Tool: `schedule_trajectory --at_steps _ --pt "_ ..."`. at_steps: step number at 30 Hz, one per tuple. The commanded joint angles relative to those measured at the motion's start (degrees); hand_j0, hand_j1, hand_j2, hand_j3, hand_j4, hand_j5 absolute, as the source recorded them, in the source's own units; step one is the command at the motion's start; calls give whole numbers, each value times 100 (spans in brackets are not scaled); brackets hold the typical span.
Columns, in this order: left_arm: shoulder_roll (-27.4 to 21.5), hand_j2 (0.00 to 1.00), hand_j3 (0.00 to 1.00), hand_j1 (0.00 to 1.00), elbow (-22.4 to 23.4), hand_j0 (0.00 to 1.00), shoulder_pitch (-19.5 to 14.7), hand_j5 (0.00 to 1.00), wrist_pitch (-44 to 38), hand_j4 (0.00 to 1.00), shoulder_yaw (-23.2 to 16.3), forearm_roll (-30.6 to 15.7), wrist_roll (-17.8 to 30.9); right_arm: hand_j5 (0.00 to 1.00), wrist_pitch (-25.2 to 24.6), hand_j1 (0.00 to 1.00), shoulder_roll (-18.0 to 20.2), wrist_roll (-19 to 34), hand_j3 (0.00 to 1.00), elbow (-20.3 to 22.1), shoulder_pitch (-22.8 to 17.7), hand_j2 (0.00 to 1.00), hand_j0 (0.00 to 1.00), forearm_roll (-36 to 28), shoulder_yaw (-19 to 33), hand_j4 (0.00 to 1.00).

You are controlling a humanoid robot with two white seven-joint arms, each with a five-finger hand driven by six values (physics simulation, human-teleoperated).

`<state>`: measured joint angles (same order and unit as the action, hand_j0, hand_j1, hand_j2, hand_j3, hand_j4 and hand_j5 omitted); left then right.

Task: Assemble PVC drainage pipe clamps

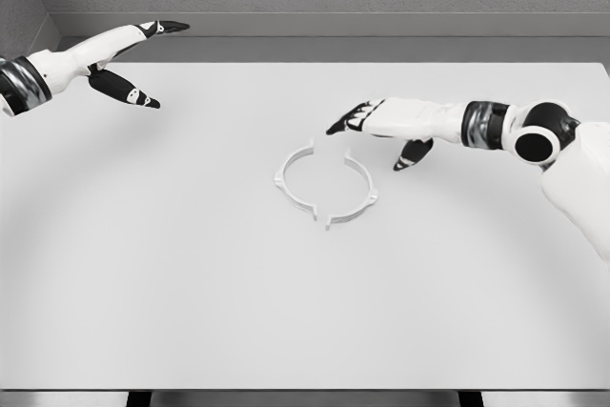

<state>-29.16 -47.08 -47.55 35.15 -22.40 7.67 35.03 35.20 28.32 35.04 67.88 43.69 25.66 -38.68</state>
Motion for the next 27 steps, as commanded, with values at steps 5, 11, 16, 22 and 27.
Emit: schedule_trajectory --at_steps 5,11,16,22,27 --pt "-2 100 100 100 -3 100 0 100 -15 100 8 -46 -3 100 -20 100 622 -4 100 1421 -281 100 100 -44 10 100" --pt "-2 100 100 100 -3 100 0 100 -15 100 8 -46 -3 100 -20 100 587 -4 100 1597 -563 100 100 -44 -43 100" --pt "-2 100 100 100 -3 100 0 100 -15 100 8 -55 -3 100 -20 100 376 -4 100 1369 -563 100 100 35 -69 100" --pt "-2 100 100 100 -3 100 0 100 -15 100 8 -55 -3 100 -20 100 156 -4 100 1008 -545 100 100 44 -78 100" --pt "-2 100 100 100 -3 100 0 100 -15 100 8 -55 -3 100 -20 100 148 -4 100 903 -545 100 100 44 -69 100"
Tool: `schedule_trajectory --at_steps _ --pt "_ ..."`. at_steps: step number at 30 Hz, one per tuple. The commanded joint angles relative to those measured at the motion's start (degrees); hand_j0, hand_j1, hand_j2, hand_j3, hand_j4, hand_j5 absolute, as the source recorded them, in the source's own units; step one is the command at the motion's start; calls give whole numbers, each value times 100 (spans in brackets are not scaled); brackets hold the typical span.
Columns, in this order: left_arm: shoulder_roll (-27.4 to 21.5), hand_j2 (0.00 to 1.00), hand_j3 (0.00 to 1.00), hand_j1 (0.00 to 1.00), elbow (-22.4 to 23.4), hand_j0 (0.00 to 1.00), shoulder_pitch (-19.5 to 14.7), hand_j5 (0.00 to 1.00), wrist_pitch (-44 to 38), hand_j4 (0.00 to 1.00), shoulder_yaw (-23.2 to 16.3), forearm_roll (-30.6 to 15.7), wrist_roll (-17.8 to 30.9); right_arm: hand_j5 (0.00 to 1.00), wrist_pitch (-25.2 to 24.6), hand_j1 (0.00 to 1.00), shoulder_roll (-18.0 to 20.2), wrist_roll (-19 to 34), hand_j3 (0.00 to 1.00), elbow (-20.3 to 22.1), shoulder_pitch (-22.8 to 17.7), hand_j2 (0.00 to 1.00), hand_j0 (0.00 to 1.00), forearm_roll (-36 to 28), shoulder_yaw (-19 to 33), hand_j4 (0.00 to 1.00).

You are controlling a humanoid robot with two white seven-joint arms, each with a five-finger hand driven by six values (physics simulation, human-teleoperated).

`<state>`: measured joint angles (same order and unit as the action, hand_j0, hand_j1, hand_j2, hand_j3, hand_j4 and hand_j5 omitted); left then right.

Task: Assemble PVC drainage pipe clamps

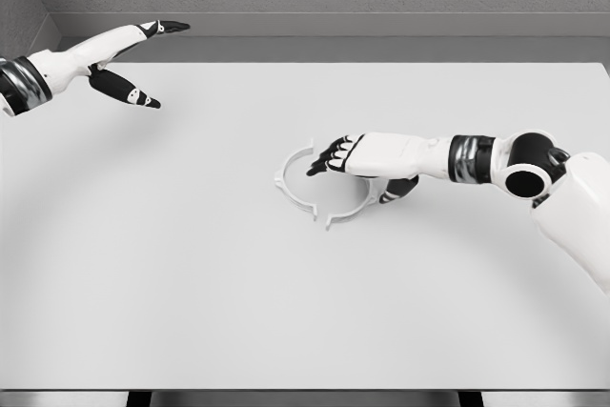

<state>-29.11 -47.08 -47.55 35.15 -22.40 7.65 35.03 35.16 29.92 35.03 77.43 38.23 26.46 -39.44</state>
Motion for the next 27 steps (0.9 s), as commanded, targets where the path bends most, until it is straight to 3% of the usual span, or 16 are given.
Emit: schedule_trajectory --at_steps 1,27 --pt "-7 100 100 100 -3 100 0 100 -15 100 8 -44 -3 100 -16 100 -12 -3 100 -52 0 100 100 -35 7 100" --pt "1 100 100 100 -12 100 9 100 -15 100 8 -53 -3 100 -16 100 -258 -3 100 -527 44 100 100 70 7 100"
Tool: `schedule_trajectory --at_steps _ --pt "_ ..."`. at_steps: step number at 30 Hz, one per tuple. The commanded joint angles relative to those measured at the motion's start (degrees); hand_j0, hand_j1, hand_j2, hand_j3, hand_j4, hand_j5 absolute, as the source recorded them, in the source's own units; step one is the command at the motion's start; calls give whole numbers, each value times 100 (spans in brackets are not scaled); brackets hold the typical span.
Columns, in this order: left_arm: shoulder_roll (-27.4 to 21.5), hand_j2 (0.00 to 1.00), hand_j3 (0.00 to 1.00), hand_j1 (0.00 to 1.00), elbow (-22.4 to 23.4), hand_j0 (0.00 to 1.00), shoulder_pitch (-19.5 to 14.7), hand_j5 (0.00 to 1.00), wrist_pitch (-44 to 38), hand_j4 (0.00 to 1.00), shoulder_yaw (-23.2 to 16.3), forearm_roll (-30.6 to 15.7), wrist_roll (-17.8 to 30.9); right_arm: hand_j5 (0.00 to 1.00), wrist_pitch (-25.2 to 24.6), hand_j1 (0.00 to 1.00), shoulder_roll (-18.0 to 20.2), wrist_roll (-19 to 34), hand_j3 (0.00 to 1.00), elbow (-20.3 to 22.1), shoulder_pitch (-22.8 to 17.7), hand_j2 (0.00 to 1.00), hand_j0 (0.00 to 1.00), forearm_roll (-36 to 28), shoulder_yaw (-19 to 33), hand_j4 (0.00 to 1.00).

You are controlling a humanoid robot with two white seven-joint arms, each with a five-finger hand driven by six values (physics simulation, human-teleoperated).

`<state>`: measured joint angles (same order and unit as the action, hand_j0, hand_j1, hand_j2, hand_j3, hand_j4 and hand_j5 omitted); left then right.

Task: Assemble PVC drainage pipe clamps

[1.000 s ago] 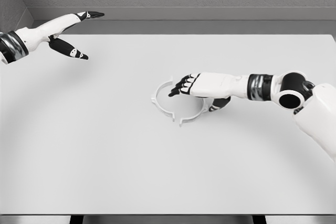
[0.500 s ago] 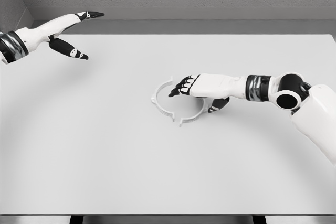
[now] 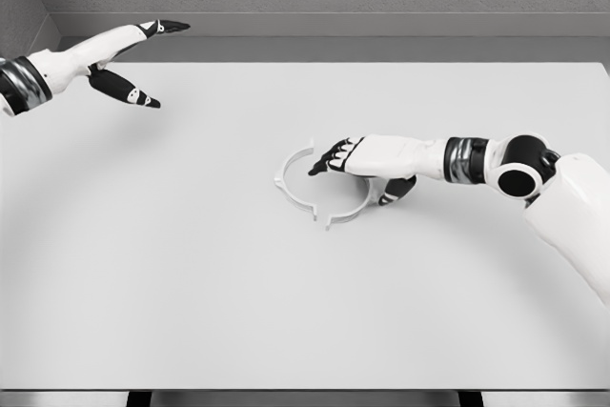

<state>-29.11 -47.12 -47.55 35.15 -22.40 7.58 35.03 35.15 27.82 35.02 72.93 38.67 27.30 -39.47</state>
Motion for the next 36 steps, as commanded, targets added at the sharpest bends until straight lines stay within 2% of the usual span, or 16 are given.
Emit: schedule_trajectory --at_steps 1,14,36 --pt "2 100 100 100 -7 100 0 100 -15 100 8 -46 -3 100 -15 100 -57 -2 100 -103 0 100 100 21 10 100" --pt "-7 100 100 100 -7 100 0 100 -15 100 8 -46 -3 100 -15 100 -198 -2 100 -244 79 100 100 29 19 100" --pt "2 100 100 100 -7 100 9 100 -15 100 8 -46 -3 100 -15 100 -356 -2 100 -235 167 100 100 29 27 100"
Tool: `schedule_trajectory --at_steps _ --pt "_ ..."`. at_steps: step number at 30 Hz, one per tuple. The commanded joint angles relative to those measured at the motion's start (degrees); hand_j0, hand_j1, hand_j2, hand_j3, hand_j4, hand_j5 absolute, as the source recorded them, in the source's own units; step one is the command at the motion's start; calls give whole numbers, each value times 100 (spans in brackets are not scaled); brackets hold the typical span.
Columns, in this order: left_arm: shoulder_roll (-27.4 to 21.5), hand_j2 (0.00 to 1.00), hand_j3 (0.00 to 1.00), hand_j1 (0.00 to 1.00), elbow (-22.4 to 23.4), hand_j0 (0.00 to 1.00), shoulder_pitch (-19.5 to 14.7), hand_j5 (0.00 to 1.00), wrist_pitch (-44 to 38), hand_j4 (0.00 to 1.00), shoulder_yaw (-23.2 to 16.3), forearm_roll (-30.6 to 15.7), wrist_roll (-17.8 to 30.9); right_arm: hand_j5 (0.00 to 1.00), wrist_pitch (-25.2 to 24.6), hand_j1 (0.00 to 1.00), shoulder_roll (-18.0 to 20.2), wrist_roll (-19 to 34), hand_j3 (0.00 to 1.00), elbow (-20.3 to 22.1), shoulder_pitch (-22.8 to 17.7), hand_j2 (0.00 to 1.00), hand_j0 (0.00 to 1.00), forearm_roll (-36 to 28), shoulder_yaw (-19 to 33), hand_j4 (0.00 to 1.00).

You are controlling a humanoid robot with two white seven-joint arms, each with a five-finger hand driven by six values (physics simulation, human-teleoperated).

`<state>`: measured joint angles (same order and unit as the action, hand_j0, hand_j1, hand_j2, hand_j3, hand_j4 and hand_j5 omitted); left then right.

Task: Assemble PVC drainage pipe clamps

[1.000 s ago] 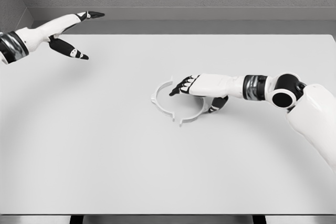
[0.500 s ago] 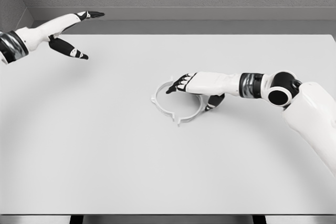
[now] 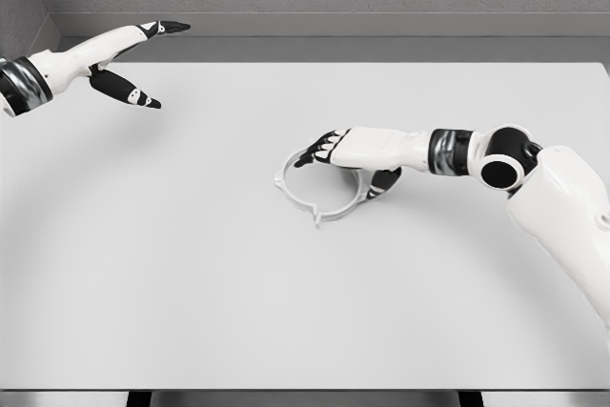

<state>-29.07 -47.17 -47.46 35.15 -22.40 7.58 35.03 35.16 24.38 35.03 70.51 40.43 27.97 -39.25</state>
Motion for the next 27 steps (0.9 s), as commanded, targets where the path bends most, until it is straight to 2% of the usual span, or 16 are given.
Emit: schedule_trajectory --at_steps 1,10,16,18,20,23,25,27 --pt "-2 100 100 100 -3 100 0 100 -15 100 8 -46 -3 100 -16 100 -12 -3 100 6 9 100 100 -37 5 100" --pt "-2 100 100 100 -3 100 0 100 -15 100 8 -46 -3 100 -16 100 -47 -3 100 6 44 100 100 -37 40 100" --pt "-2 100 100 100 -3 100 0 100 -15 100 8 -46 -3 100 -16 100 6 -3 100 6 9 100 100 -37 427 100" --pt "-2 100 100 100 -3 100 0 100 -15 100 8 -46 -3 100 -16 100 23 -3 100 6 -35 100 100 -37 760 100" --pt "-2 100 100 100 -3 100 0 100 -15 100 8 -46 -3 100 -16 100 199 -3 100 24 -70 100 100 -46 971 100" --pt "-2 100 100 100 6 100 0 100 -15 100 8 -46 -3 100 -16 100 260 -3 100 287 -343 100 100 -55 963 100" --pt "-2 100 100 100 6 100 0 100 -15 100 8 -46 -3 100 -16 100 261 -3 100 630 -483 100 100 -55 849 100" --pt "-2 100 100 100 6 100 0 100 -15 100 8 -46 -3 100 -16 100 234 -3 100 771 -492 100 100 -55 690 100"
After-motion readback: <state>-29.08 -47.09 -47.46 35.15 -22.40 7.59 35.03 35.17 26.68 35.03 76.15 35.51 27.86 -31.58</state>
